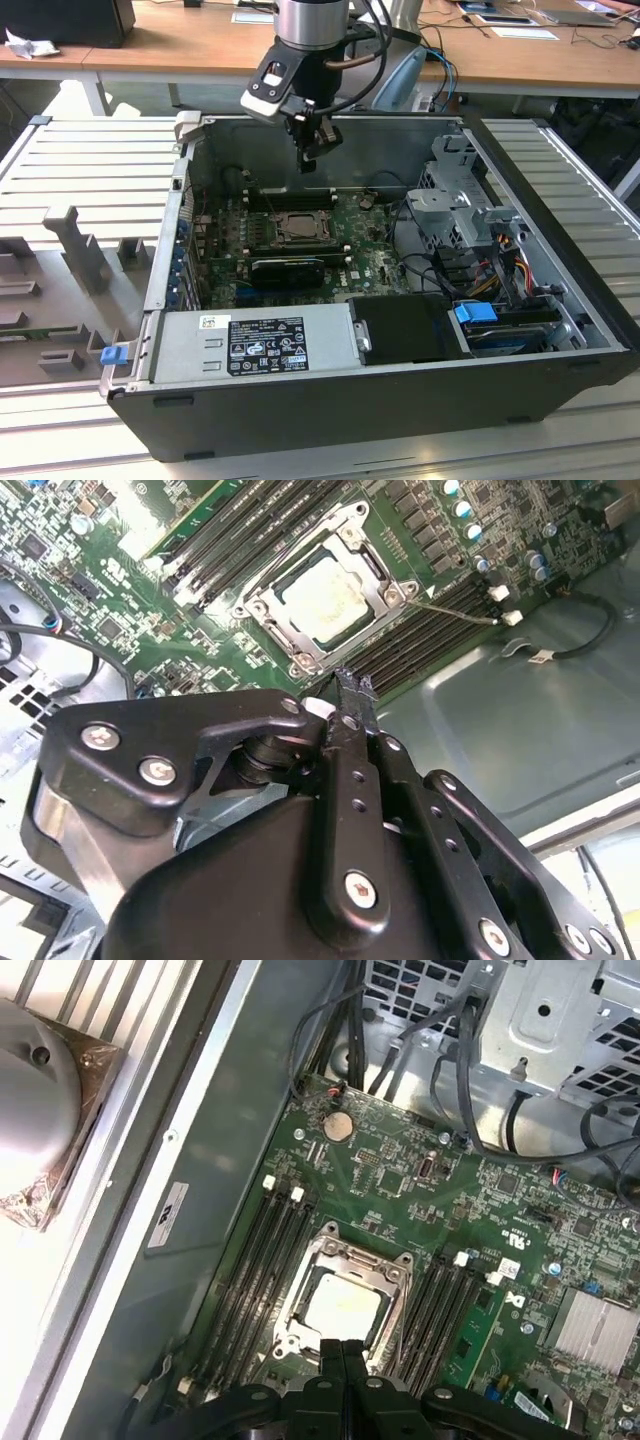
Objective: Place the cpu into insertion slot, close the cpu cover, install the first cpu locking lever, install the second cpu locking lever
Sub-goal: 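Install the first cpu locking lever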
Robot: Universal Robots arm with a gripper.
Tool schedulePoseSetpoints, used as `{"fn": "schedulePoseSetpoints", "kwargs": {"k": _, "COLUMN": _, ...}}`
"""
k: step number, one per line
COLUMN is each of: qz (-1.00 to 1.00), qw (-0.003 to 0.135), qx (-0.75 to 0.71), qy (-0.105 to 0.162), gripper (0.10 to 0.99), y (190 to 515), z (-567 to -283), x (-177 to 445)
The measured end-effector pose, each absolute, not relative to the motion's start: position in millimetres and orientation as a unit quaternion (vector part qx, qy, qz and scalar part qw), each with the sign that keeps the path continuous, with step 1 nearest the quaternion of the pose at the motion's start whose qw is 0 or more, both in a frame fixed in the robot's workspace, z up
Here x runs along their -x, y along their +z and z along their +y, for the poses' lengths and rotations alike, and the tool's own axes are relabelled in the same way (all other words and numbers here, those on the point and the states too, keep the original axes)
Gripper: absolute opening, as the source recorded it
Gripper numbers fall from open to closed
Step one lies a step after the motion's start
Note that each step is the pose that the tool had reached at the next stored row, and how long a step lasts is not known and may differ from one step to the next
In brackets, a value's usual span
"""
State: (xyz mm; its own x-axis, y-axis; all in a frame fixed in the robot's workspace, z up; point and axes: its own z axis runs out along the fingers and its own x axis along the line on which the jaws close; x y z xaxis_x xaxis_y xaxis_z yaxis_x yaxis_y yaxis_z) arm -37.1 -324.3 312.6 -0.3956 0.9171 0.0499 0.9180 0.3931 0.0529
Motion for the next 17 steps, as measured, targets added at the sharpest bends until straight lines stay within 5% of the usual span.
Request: {"fn": "schedulePoseSetpoints", "kwargs": {"k": 17, "qz": -0.904, "qw": 0.011, "qx": 0.425, "qy": -0.035, "gripper": 0.106, "y": 309.0, "z": -324.3, "x": 37.0}}
